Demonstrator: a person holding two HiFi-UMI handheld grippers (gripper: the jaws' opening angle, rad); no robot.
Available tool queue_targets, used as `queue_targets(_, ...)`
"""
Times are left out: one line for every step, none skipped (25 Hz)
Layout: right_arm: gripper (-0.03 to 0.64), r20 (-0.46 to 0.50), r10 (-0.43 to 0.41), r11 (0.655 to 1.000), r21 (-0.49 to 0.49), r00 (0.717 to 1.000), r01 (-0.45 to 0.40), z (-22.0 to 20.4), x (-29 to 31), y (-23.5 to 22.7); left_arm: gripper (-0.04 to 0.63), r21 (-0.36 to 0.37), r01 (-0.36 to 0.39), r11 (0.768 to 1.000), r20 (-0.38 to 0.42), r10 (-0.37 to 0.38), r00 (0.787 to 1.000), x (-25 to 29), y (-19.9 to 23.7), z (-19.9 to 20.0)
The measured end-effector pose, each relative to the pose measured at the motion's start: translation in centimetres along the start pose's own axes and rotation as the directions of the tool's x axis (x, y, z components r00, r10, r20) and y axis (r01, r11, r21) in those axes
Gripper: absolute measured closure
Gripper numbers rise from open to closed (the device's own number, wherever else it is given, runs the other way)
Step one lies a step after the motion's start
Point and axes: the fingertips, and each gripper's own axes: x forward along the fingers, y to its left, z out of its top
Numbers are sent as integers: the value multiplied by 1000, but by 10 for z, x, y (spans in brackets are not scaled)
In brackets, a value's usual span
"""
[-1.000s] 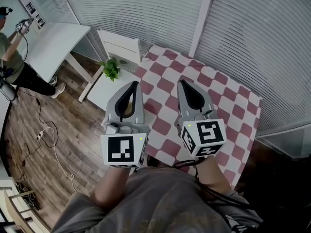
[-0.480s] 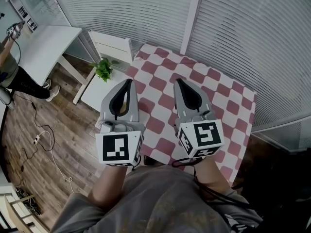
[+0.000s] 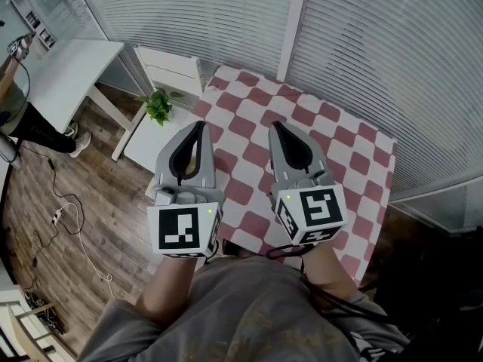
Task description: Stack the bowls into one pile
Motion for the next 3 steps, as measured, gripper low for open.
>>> queue_targets(592, 0, -1, 1000, 0, 1000, 1, 0, 0, -1, 595, 1, 1, 1000, 2, -1, 1000, 0, 0, 0)
queue_targets(592, -1, -3, 1000, 0, 1000, 3, -1, 0, -1, 595, 2, 2, 1000, 4, -2, 1000, 1, -1, -1)
queue_targets(592, -1, -4, 1000, 0, 1000, 4, -1, 0, -2, 595, 3, 3, 1000, 6, -3, 1000, 1, -1, -1)
